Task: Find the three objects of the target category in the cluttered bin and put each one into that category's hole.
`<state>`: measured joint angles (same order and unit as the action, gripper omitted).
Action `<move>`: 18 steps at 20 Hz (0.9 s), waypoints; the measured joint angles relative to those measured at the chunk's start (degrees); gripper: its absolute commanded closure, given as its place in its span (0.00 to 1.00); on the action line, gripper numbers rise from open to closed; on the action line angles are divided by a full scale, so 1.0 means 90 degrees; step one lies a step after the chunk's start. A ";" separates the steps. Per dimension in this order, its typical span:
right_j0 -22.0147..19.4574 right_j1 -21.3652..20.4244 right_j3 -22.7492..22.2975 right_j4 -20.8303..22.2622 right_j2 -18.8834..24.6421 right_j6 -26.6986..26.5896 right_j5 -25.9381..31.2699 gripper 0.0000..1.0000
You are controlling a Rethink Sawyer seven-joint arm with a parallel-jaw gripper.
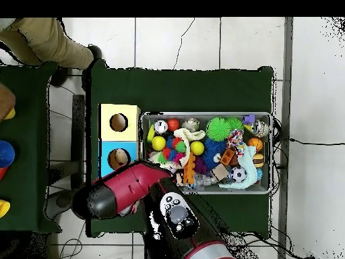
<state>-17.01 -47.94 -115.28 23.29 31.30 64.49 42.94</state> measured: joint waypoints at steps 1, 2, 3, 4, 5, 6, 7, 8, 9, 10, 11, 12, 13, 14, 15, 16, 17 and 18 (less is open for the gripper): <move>-0.0019 -0.0033 -0.0001 -0.0052 -0.0001 0.0000 0.0024 0.00; -0.0042 -0.0077 0.0000 -0.0118 -0.0001 0.0000 0.0063 0.00; -0.0081 -0.0160 -0.0001 -0.0235 -0.0001 0.0000 0.0158 0.00; -0.0097 -0.0200 -0.0001 -0.0289 -0.0001 0.0000 0.0208 0.00; -0.0108 -0.0229 -0.0001 -0.0326 -0.0001 0.0000 0.0249 0.00; -0.0144 -0.0313 -0.0002 -0.0414 -0.0001 0.0000 0.0373 0.00; -0.0152 -0.0337 -0.0002 -0.0427 -0.0001 0.0000 0.0403 0.00; -0.0160 -0.0357 -0.0002 -0.0434 -0.0001 0.0000 0.0423 0.00; -0.0168 -0.0378 -0.0002 -0.0441 -0.0001 0.0000 0.0444 0.00; -0.0180 -0.0411 -0.0003 -0.0440 -0.0001 0.0000 0.0460 0.00; -0.0183 -0.0419 -0.0002 -0.0440 0.0000 0.0000 0.0458 0.00; -0.0183 -0.0419 -0.0002 -0.0440 0.0000 0.0000 0.0458 0.00; -0.0182 -0.0419 -0.0006 -0.0440 0.0000 0.0000 0.0458 0.00; -0.0182 -0.0419 -0.0009 -0.0440 0.0000 0.0000 0.0458 0.00; -0.0183 -0.0419 -0.0011 -0.0440 -0.0001 0.0000 0.0458 0.00; -0.0183 -0.0419 -0.0012 -0.0437 -0.0001 0.0000 0.0458 0.00; -0.0183 -0.0417 -0.0014 -0.0437 0.0000 0.0000 0.0458 0.00; -0.0183 -0.0414 -0.0017 -0.0437 0.0000 0.0000 0.0458 0.00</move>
<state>-18.65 -51.67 -115.43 19.36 31.30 64.49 47.06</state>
